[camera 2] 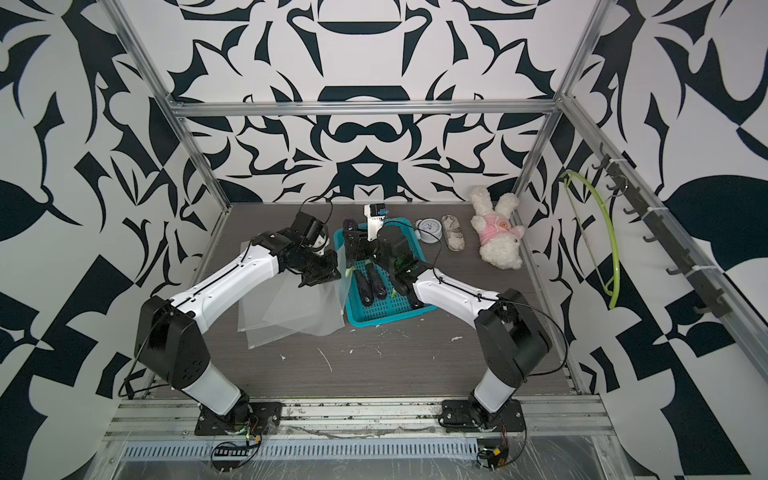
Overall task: Place the eggplant in a zip-top bag and seal the zipper
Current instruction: Place the eggplant in the zipper food storage bag.
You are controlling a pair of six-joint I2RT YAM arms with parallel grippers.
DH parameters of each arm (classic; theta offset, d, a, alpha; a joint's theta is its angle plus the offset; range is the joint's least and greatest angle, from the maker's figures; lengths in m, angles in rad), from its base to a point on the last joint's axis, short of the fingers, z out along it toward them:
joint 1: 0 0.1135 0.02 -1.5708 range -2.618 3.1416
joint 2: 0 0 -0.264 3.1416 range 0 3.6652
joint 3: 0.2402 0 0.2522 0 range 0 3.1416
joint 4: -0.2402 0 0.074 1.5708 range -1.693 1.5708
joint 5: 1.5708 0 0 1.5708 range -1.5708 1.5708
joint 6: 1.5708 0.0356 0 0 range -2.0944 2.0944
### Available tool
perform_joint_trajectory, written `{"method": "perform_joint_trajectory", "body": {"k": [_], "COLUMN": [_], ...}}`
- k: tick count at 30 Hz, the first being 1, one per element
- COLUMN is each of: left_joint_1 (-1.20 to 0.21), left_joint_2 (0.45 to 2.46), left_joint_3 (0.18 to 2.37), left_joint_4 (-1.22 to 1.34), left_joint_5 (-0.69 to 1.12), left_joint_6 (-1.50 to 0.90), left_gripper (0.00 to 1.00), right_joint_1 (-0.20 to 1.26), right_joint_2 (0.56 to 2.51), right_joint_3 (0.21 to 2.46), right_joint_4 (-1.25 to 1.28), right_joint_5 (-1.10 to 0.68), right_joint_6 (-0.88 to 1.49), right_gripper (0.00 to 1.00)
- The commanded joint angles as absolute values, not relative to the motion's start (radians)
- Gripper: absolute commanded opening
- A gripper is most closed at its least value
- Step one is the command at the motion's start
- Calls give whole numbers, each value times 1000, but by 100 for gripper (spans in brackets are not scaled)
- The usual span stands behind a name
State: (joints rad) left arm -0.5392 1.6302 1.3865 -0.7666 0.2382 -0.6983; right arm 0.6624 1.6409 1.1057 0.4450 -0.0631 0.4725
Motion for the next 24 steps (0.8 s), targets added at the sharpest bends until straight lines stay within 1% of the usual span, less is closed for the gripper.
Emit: {"method": "perform_joint_trajectory", "body": {"k": [1,6,13,19,24], "left_joint_1": [-539,-527,-519,-498,-480], "left_joint_2": [1606,1597,1594,1570,1550], "left_joint_3": [1389,1396,1406,1396,1408], "left_joint_4": [-781,-796,-788,-777,-786], "left_joint_5": [238,215,230,239,221], "left_joint_6": [-689,-701,-706,-720,-729], "left_gripper": [0,0,0,0,0], "right_joint_1": [660,670,730,751,769], "right_joint_2": [1629,1619,1609,1609,1597], "right_joint_3": [1101,1020,928,877,864], "right_joint_4": [509,652,834,882,851], "right_joint_5": [-80,-112,-137,-147,-143], "right_joint_6": [453,456,412,407,407], "right_gripper": [42,42,42,42,42]}}
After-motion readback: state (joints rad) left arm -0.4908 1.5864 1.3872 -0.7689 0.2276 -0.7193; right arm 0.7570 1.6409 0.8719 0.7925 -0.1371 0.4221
